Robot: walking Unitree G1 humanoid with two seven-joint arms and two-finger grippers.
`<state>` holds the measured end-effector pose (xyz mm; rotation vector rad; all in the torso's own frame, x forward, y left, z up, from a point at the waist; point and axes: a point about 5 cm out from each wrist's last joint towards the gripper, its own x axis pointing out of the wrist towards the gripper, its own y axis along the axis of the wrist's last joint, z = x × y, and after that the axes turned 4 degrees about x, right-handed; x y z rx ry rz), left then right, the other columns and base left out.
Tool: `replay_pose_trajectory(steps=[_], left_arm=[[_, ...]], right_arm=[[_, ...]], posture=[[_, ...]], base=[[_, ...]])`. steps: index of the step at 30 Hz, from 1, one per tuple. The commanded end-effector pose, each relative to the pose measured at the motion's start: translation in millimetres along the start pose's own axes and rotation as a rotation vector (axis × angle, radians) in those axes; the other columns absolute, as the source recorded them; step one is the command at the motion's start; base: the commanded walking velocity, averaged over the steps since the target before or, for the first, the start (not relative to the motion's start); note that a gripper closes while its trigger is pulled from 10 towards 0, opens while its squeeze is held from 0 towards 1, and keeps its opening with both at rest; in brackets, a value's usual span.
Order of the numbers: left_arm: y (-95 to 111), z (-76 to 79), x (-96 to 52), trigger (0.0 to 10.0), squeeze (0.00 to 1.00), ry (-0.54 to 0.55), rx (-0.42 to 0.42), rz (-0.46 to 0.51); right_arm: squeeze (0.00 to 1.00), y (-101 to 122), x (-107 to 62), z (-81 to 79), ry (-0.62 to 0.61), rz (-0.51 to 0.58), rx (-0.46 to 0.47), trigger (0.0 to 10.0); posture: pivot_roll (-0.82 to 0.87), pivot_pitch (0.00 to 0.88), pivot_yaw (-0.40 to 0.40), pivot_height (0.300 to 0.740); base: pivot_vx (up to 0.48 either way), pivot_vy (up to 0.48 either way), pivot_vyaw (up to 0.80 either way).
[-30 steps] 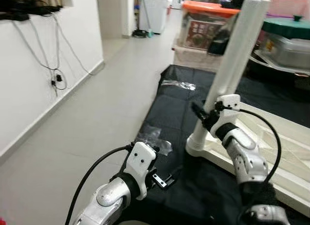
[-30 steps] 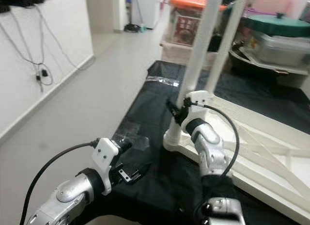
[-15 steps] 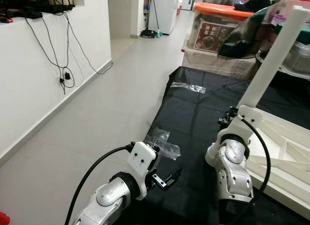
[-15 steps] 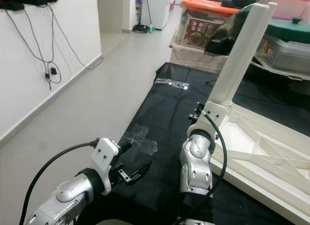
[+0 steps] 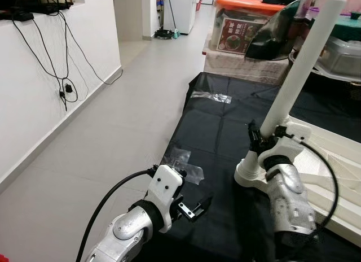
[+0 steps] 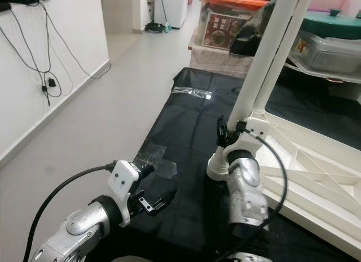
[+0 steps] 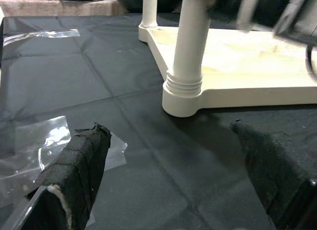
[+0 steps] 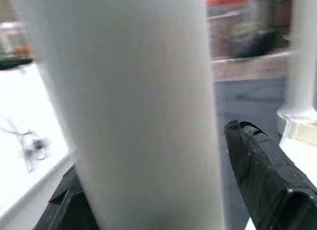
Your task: Building children table
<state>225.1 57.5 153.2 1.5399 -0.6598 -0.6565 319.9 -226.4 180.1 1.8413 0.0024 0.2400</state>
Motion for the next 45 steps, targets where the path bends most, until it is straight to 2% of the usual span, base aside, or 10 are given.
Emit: replay_pose_trajectory(steps=[1,17,18,20,21,26,36,38,39,45], left_arm=[[2,1.6,0.3,10.0,0.0,-0.008,0.01,0.008],[-2,-0.9,-2.3,10.0,0.0,0.015,0.008,-0.001],[-2,-1.1,-2.6,10.0,0.0,0.016,0.008,-0.001],[-2,-1.5,-2.8,10.0,0.0,0.017,0.008,-0.001],[-2,-1.5,-2.8,10.0,0.0,0.016,0.008,-0.001],[-1,-1.5,-2.8,10.0,0.0,0.016,0.008,-0.002],[0,-0.8,-3.6,10.0,0.0,0.014,0.008,0.0],[0,-0.7,-3.5,10.0,0.0,0.013,0.007,0.001],[0,-0.6,-3.1,10.0,0.0,0.011,0.005,0.002],[1,0.1,-2.0,10.0,0.0,0.01,0.009,0.004]], right_arm=[[0.0,0,-1.6,-2.2,0.204,-0.061,0.054,10.0],[0.0,-4,13.2,-14.8,0.89,-0.412,-0.048,10.0],[0.0,-5,14.5,-16.1,0.907,-0.425,-0.054,7.5],[0.0,-6,15.4,-17.7,0.92,-0.432,-0.057,7.5],[0.0,-6,14.3,-19.8,0.929,-0.417,-0.045,0.0],[0.0,-6,12.3,-21.6,0.904,-0.332,-0.041,0.0],[0.0,-19,11.6,6.7,0.008,-0.116,-0.089,0.0],[0.0,-22,-0.2,16.9,-0.236,-0.085,-0.116,0.0],[0.0,-21,-27.8,27.9,-0.603,-0.017,-0.182,0.0],[0.0,-24,-45.6,15.8,-0.859,0.036,-0.098,0.0]], posture=[[0.17,0.0,-0.08,0.74],[0.22,0.0,-0.105,0.74],[0.22,0.0,-0.11,0.74],[0.22,0.0,-0.109,0.74],[0.22,0.0,-0.109,0.74],[0.22,0.0,-0.106,0.74],[0.18,0.0,-0.082,0.74],[0.18,0.0,-0.076,0.74],[0.18,0.0,-0.08,0.74],[0.18,0.0,-0.084,0.74]], base=[[0.0,0.0,0.0],[0.0,0.0,0.0],[0.0,0.0,0.0],[0.0,0.0,0.0],[0.0,0.0,0.0],[0.0,0.0,0.0],[0.0,0.0,0.0],[0.0,0.0,0.0],[0.0,0.0,0.0],[0.0,0.0,0.0]])
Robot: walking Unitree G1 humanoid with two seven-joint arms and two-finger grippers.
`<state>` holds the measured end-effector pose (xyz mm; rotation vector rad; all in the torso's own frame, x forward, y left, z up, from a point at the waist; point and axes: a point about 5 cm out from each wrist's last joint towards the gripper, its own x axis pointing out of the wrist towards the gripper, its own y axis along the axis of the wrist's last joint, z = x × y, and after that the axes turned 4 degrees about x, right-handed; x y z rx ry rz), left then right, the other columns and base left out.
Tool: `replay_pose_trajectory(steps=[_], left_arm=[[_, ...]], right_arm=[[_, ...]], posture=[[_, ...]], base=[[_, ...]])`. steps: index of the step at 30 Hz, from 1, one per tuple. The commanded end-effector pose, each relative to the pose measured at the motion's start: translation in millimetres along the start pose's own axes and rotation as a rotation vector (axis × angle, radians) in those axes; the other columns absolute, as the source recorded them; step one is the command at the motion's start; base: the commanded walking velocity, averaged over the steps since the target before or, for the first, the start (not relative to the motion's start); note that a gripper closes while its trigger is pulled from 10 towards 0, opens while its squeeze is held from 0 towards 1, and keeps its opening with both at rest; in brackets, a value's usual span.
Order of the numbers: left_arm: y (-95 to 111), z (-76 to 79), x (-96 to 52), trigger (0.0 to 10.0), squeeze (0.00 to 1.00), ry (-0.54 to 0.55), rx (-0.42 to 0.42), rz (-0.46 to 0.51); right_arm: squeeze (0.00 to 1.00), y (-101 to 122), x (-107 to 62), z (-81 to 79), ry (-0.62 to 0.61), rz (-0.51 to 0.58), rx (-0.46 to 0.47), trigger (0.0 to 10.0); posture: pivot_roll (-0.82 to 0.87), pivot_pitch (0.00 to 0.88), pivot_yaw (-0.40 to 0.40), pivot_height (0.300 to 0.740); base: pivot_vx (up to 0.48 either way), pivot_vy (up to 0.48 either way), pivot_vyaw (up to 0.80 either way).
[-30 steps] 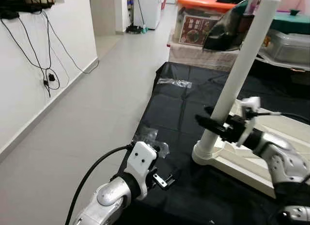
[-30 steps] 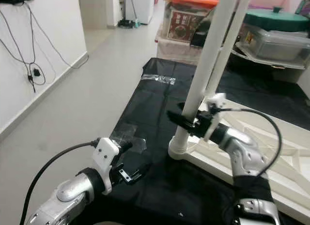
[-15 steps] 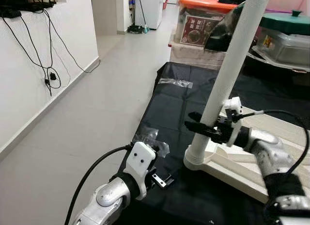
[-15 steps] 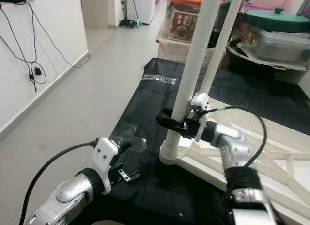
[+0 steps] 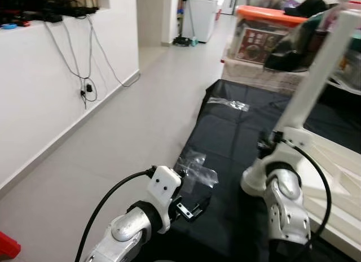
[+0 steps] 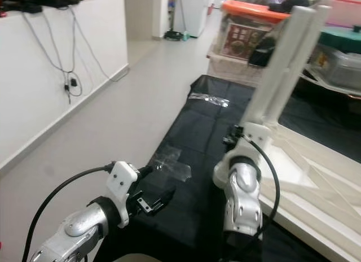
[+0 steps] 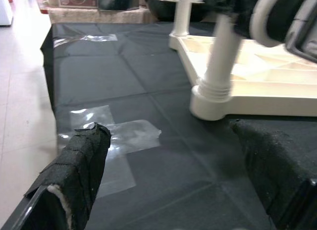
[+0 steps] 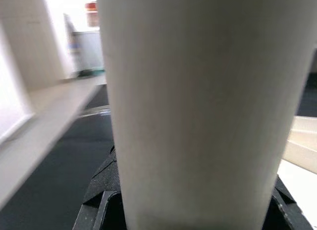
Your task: Building children table
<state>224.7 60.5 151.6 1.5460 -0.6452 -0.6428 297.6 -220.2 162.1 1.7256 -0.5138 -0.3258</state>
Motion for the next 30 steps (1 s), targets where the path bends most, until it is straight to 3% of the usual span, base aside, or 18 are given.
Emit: replay_pose_trajectory(steps=[1,2,6,7,8,9,12,13,15,16,17,18,19,21,24,26,27,30], left_arm=[[3,1.7,0.4,10.0,0.0,-0.009,0.008,0.006],[3,2.3,0.7,10.0,0.0,-0.01,0.009,0.007],[3,2.5,0.6,10.0,0.0,-0.011,0.011,0.007],[3,2.6,0.6,10.0,0.0,-0.012,0.012,0.007],[3,2.6,0.6,10.0,0.0,-0.012,0.012,0.007],[3,2.7,0.8,10.0,0.0,-0.012,0.013,0.008],[4,2.8,0.9,10.0,0.0,-0.013,0.014,0.009],[4,3.0,1.0,10.0,0.0,-0.014,0.014,0.009],[4,3.2,1.1,10.0,0.0,-0.015,0.014,0.01],[4,3.6,0.8,10.0,0.0,-0.015,0.014,0.009],[4,3.6,0.8,10.0,0.0,-0.015,0.014,0.009],[4,3.7,0.8,10.0,0.0,-0.016,0.014,0.009],[4,3.6,0.8,10.0,0.0,-0.017,0.014,0.009],[3,3.6,1.0,10.0,0.0,-0.018,0.014,0.008],[3,3.6,1.0,10.0,0.0,-0.019,0.015,0.008],[3,3.3,1.2,10.0,0.0,-0.02,0.017,0.008],[3,3.3,1.2,10.0,0.0,-0.02,0.017,0.008],[3,3.0,1.3,10.0,0.0,-0.02,0.017,0.007]], right_arm=[[0.0,-10,-5.3,28.7,-0.198,-0.04,0.005,0.0],[0.0,-10,-8.5,16.1,-0.218,-0.042,0.029,0.0],[0.0,-12,-8.6,5.1,-0.191,-0.061,0.058,0.0],[0.85,-12,-9.6,-7.0,-0.113,-0.055,0.058,10.0],[0.85,-12,-9.6,-7.0,-0.113,-0.055,0.058,10.0],[1.0,-13,-10.5,-16.3,-0.036,-0.048,0.06,10.0],[1.0,-12,-10.6,-21.8,0.045,-0.012,0.028,10.0],[0.0,-12,-7.2,-19.5,0.086,-0.001,0.034,10.0],[0.0,-11,-3.7,-17.0,0.126,0.008,0.047,10.0],[0.0,-4,3.7,-22.3,0.392,-0.004,0.084,10.0],[0.0,-4,3.7,-22.3,0.392,-0.004,0.084,10.0],[0.0,-2,5.2,-23.9,0.483,-0.016,0.111,10.0],[0.0,5,7.5,-22.0,0.632,-0.029,0.08,10.0],[0.0,11,9.1,-17.0,0.792,-0.07,0.038,10.0],[0.0,17,9.7,-12.7,0.893,-0.098,0.04,10.0],[0.0,20,9.1,-13.5,1.086,-0.166,0.019,10.0],[0.0,20,9.1,-13.5,1.086,-0.166,0.019,10.0],[0.0,17,8.5,-16.1,1.262,-0.247,-0.035,10.0]], posture=[[0.18,0.0,-0.084,0.74],[0.18,0.0,-0.086,0.74],[0.18,0.0,-0.086,0.74],[0.18,0.0,-0.088,0.74],[0.18,0.0,-0.088,0.74],[0.18,0.0,-0.088,0.74],[0.18,0.0,-0.088,0.74],[0.18,0.0,-0.087,0.74],[0.18,0.0,-0.087,0.74],[0.18,0.0,-0.087,0.74],[0.18,0.0,-0.087,0.74],[0.18,0.0,-0.087,0.74],[0.18,0.0,-0.087,0.74],[0.18,0.0,-0.087,0.74],[0.18,0.0,-0.087,0.74],[0.18,0.0,-0.084,0.74],[0.18,0.0,-0.084,0.74],[0.19,0.0,-0.087,0.74]], base=[[0.0,0.0,0.0],[0.0,0.0,0.0],[0.0,0.0,0.0],[0.0,0.0,0.0],[0.0,0.0,0.0],[0.0,0.0,0.0],[0.0,0.0,0.0],[0.0,0.0,0.0],[0.0,0.0,0.0],[0.0,0.0,0.0],[0.0,0.0,0.0],[0.0,0.0,0.0],[0.0,0.0,0.0],[0.0,0.0,0.0],[0.0,0.0,0.0],[0.0,0.0,0.0],[0.0,0.0,0.0],[0.0,0.0,0.0]])
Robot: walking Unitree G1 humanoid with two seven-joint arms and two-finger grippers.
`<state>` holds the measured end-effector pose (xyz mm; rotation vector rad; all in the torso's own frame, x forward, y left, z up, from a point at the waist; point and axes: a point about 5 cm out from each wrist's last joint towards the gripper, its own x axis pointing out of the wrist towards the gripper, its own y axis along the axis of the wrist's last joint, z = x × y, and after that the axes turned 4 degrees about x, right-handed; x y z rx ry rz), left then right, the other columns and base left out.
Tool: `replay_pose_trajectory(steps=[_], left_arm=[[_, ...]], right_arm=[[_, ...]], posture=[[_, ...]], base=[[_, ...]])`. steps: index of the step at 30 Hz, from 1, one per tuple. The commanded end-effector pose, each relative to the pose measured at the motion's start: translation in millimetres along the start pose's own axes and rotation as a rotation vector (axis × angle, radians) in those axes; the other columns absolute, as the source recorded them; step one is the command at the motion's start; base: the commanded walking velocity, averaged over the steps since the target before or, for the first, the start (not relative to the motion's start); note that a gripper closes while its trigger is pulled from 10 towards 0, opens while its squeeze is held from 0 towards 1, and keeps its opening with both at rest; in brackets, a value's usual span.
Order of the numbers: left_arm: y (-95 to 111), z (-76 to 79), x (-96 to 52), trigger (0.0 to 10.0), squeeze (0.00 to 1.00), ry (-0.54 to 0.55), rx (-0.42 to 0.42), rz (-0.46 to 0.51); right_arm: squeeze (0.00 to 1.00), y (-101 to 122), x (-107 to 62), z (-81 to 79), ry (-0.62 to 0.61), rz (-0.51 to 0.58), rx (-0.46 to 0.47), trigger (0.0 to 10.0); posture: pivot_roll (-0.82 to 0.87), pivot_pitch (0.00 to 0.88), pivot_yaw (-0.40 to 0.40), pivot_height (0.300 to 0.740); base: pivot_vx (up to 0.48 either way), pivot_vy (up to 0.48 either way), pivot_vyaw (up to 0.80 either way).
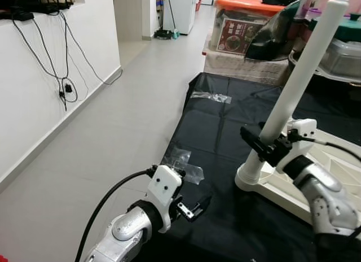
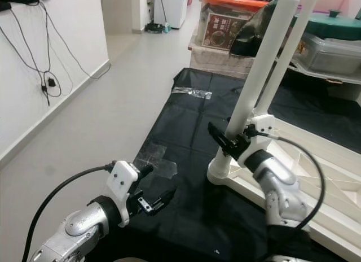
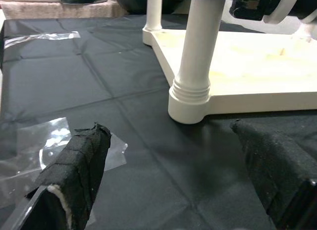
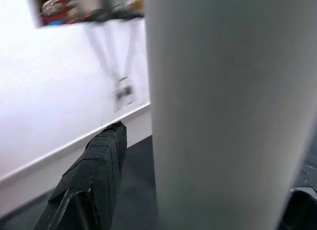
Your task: Building children table
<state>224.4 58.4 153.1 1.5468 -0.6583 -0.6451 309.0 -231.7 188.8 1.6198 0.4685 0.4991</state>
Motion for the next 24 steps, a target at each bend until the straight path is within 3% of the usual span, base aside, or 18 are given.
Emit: replay_pose_trajectory(steps=[1,6,9,10,15,18,19,20,23,24], left_arm=[[1,1.4,0.1,10.0,0.0,-0.01,0.011,0.001],[1,1.3,0.0,10.0,0.0,-0.011,0.015,0.0],[1,1.1,-0.3,10.0,0.0,-0.011,0.016,-0.001],[1,0.9,-0.6,10.0,0.0,-0.011,0.017,-0.001],[1,0.8,-1.4,10.0,0.0,-0.011,0.017,-0.003],[1,1.0,-1.4,10.0,0.0,-0.01,0.016,-0.004],[1,1.0,-1.3,10.0,0.0,-0.01,0.016,-0.004],[1,1.2,-1.3,10.0,0.0,-0.01,0.016,-0.004],[1,1.3,-1.2,10.0,0.0,-0.01,0.017,-0.004],[1,1.4,-1.3,10.0,0.0,-0.011,0.017,-0.003]], right_arm=[[0.0,-10,13.8,-14.0,0.222,-0.087,0.019,10.0],[0.0,-3,27.6,-10.8,0.402,-0.126,0.039,10.0],[0.0,1,31.0,-10.7,0.432,-0.125,0.051,10.0],[0.0,3,33.1,-10.6,0.456,-0.125,0.053,0.0],[0.0,4,35.0,-11.7,0.477,-0.099,0.05,0.0],[0.0,0,35.1,-9.8,0.416,-0.073,0.032,0.0],[0.0,-2,35.8,-7.9,0.383,-0.058,0.036,0.0],[0.0,-6,37.3,-5.0,0.275,-0.029,0.027,0.0],[0.0,-8,38.0,-3.0,0.2,-0.011,0.024,0.0],[0.0,-11,39.4,3.7,0.035,0.011,0.035,0.0]], posture=[[0.19,0.0,-0.089,0.74],[0.19,0.0,-0.089,0.74],[0.21,0.0,-0.098,0.74],[0.21,0.0,-0.098,0.74],[0.21,0.0,-0.099,0.74],[0.21,0.0,-0.099,0.74],[0.21,0.0,-0.099,0.74],[0.2,0.0,-0.093,0.74],[0.2,0.0,-0.093,0.74],[0.2,0.0,-0.094,0.74]], base=[[0.0,0.0,0.0],[0.0,0.0,0.0],[0.0,0.0,0.0],[0.0,0.0,0.0],[0.0,0.0,0.0],[0.0,0.0,0.0],[0.0,0.0,0.0],[0.0,0.0,0.0],[0.0,0.0,0.0],[0.0,0.0,0.0]])
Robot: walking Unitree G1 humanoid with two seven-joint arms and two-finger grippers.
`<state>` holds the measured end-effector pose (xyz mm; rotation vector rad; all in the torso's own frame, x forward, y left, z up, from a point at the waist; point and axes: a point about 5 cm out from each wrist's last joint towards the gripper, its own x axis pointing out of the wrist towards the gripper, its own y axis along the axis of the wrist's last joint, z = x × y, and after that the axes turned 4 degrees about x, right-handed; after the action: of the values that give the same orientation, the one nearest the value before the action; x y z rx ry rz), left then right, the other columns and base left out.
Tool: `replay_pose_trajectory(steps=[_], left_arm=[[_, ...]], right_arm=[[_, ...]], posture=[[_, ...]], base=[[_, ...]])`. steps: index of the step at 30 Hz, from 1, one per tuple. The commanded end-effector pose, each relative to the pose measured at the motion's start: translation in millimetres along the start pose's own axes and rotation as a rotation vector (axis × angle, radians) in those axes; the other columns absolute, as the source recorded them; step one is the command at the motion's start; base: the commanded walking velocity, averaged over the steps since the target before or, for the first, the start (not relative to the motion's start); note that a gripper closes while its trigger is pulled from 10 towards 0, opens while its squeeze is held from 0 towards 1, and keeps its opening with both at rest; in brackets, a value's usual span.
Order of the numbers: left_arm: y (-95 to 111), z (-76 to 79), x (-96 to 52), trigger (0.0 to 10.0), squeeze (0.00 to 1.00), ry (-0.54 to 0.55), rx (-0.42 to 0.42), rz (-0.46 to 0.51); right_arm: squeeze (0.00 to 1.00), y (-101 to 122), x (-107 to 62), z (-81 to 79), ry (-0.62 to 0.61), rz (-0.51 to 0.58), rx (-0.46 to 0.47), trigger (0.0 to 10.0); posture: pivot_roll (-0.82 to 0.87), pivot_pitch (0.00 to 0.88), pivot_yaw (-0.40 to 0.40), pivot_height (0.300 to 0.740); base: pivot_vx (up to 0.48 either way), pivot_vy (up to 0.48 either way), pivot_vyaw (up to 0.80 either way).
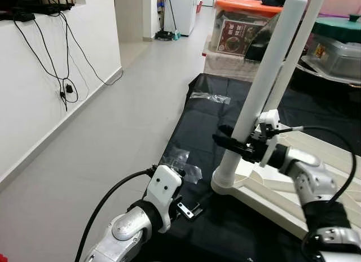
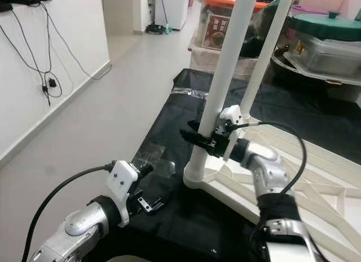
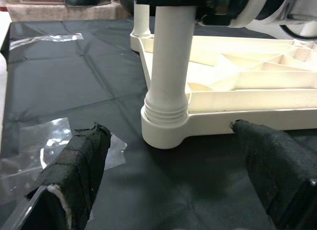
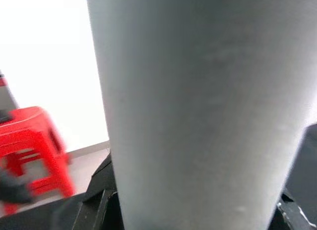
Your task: Building children table
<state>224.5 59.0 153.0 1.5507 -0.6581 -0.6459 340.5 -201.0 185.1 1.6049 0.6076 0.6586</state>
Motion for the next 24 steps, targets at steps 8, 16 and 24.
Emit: replay_pose_trajectory(steps=[8,16,24], left_arm=[[2,1.7,-1.1,10.0,0.0,-0.014,0.014,-0.001],[2,2.4,-0.9,10.0,0.0,-0.013,0.018,-0.002],[0,1.5,-1.7,10.0,0.0,-0.003,0.016,-0.004]], right_arm=[[0.0,-33,-49.2,20.2,-1.217,0.071,0.038,0.0],[0.0,-39,-30.8,-15.6,-1.387,0.162,0.136,0.0],[1.0,-31,-7.9,-24.8,-1.236,0.213,0.094,10.0]], posture=[[0.19,0.0,-0.084,0.74],[0.19,0.0,-0.09,0.74],[0.2,0.0,-0.094,0.74]], base=[[0.0,0.0,0.0],[0.0,0.0,0.0],[0.0,0.0,0.0]])
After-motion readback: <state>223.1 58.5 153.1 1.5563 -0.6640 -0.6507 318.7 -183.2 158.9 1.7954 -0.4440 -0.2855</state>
